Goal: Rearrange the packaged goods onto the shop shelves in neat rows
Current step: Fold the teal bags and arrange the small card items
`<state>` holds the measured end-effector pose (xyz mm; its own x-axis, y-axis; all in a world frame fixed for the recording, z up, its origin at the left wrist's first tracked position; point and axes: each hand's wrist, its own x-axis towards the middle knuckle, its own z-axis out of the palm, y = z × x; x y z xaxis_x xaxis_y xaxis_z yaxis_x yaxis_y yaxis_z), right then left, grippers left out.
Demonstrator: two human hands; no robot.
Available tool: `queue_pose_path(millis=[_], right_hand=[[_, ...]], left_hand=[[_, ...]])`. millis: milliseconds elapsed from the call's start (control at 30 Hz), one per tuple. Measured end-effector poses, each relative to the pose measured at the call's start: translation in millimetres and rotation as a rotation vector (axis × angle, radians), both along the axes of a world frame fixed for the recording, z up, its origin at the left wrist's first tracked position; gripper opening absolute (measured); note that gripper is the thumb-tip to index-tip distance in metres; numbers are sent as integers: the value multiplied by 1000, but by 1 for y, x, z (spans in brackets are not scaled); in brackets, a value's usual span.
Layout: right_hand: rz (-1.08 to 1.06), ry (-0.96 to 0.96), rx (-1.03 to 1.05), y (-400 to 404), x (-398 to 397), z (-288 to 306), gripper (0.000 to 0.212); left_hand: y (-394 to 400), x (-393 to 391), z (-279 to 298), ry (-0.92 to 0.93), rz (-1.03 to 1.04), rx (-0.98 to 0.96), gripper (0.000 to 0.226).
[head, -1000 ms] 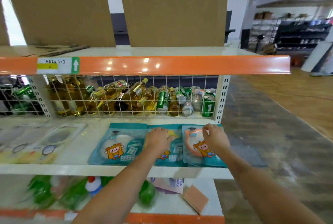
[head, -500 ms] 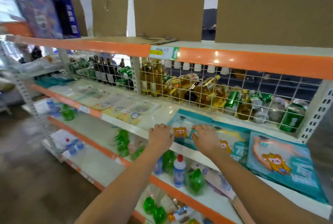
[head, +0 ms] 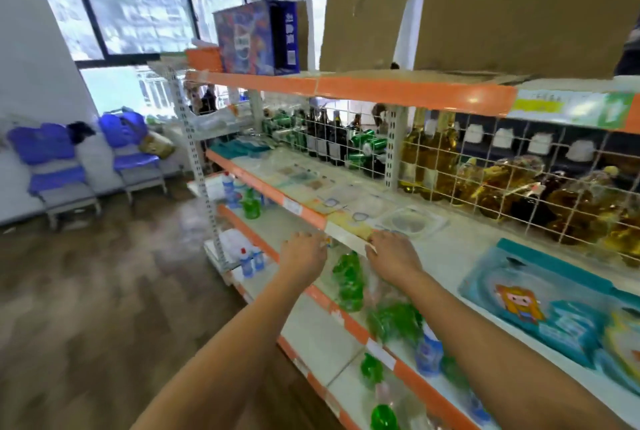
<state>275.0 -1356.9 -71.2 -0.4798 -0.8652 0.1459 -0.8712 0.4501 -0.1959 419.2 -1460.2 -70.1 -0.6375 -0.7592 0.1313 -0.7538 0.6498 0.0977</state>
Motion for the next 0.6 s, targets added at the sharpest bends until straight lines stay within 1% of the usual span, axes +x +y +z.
queue_pose_path(millis=[133,267,400,600], right_hand=[[71,40,-2,-69,31,-4,37],[167,39,11,-135,56,-13,37],[228,70,-4,-208,62,-16,37],[308,70,1,-319,57,-9,35]], left_hand=[[-58,32,0,42,83,-15,40],[-108,57,-7,33,161,-14,39],[-166,71,-12,30,225,-3,39],[-258,72,-4,11,313,1,38]])
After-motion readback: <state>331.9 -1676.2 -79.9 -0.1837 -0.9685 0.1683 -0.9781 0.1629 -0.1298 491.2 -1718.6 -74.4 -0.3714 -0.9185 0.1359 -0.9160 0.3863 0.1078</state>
